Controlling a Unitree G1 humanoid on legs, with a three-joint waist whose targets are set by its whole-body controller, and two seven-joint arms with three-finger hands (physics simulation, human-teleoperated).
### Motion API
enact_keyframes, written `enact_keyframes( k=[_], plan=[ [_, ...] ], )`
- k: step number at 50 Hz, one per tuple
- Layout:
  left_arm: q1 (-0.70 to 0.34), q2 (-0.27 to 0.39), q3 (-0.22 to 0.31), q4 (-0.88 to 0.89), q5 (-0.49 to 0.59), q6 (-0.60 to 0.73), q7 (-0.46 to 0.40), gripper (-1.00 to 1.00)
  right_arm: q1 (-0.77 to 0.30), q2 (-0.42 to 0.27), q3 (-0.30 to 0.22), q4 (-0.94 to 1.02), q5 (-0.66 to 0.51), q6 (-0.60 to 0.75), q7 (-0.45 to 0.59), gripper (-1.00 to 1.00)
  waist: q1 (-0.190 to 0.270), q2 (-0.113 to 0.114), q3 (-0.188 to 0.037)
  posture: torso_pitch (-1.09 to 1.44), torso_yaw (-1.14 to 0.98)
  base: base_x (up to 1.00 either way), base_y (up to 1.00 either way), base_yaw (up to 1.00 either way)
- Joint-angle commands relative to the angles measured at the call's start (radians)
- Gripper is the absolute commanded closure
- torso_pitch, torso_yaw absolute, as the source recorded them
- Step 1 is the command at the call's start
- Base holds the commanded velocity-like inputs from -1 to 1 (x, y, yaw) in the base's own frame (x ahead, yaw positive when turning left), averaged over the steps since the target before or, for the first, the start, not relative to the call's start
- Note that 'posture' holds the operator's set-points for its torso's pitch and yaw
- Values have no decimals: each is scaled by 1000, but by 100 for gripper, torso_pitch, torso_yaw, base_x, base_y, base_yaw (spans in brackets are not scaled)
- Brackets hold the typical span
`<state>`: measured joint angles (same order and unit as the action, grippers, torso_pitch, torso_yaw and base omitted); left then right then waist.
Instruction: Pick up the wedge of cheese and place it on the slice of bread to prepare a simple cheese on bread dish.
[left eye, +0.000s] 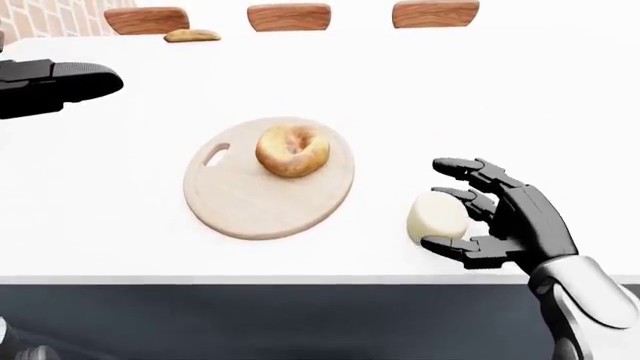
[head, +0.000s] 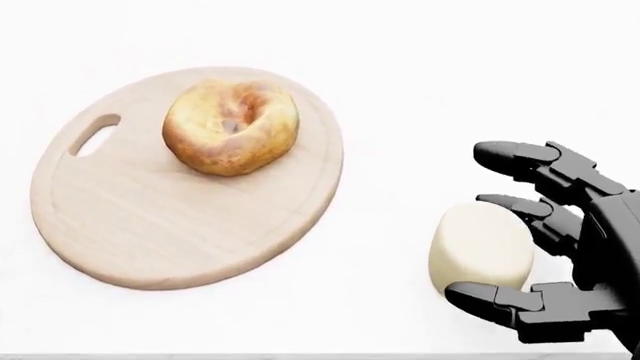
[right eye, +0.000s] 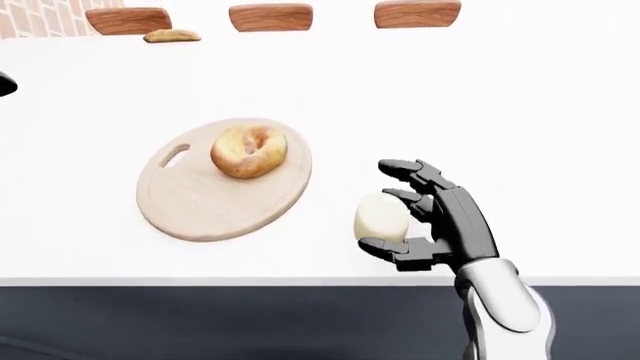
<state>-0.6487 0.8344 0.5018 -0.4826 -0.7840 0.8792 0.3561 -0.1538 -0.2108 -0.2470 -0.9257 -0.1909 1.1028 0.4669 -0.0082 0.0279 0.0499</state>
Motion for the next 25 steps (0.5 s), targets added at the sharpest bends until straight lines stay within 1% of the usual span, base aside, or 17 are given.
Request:
enact_keyframes(
  k=[1, 2, 6, 7, 9, 10, 11, 12, 13, 18, 20, 21, 23, 25],
  plan=[
    [-24, 18, 15, -15, 8, -26, -1, -100, -12, -4, -7, -18, -5, -45, -2, -7, 0, 3, -19, 0, 0, 0, 0, 0],
    [-25, 18, 17, -18, 7, -23, 0, -100, -12, -3, -3, -17, -8, -45, -1, 1, -1, 3, -19, 0, 0, 0, 0, 0],
    [-25, 20, 22, -21, 1, -18, 3, -100, -13, -2, -4, -24, -13, -43, 3, 12, -1, 3, -19, 0, 0, 0, 0, 0],
    [-25, 20, 20, -21, 2, -20, 2, -100, -12, -1, -5, -21, -14, -49, 4, 24, -1, 3, -20, 0, 0, 0, 0, 0],
    [-24, 21, 22, -23, -1, -18, 3, -100, -11, -1, -3, -20, -16, -52, 5, 36, -1, 4, -19, 0, 0, 0, 0, 0],
    [-24, 21, 22, -22, -1, -18, 3, -100, -21, 6, -9, -32, -8, -39, 9, 58, -1, 4, -20, 0, 0, 0, 0, 0],
    [-24, 22, 23, -23, -2, -18, 4, -100, -32, -5, -3, -52, -16, -9, 9, 78, -1, 4, -20, 0, 0, 0, 0, 0],
    [-23, 23, 24, -23, -3, -18, 5, -100, -33, -7, 1, -59, -18, -2, 9, 86, 0, 4, -20, 0, 0, 0, 0, 0],
    [-23, 23, 23, -24, -3, -18, 5, -100, -27, -5, -2, -46, -20, -27, 5, 100, 0, 4, -20, 0, 0, 0, 0, 0],
    [-22, 21, 20, -25, -2, -19, 4, -100, -26, -7, 2, -45, -36, -37, 3, 100, -1, 5, -19, 0, 0, 0, 0, 0],
    [-22, 18, 17, -25, 1, -21, 3, -100, -36, -28, 8, -70, -58, -17, 6, 100, -1, 5, -20, 0, 0, 0, 0, 0],
    [-22, 17, 16, -25, 3, -20, 2, -100, -42, -50, 20, -81, -87, 1, 3, 100, -1, 5, -20, 0, 0, 0, 0, 0],
    [-22, 16, 17, -25, 5, -19, 0, -100, -73, -59, 19, -114, -105, 52, 25, 100, 0, 5, -19, 0, 0, 0, 0, 0],
    [-22, 14, 16, -24, 9, -21, -2, -100, -131, -76, 10, -121, -152, 104, 68, 100, 0, 5, -19, 0, 0, 0, 0, 0]
  ],
)
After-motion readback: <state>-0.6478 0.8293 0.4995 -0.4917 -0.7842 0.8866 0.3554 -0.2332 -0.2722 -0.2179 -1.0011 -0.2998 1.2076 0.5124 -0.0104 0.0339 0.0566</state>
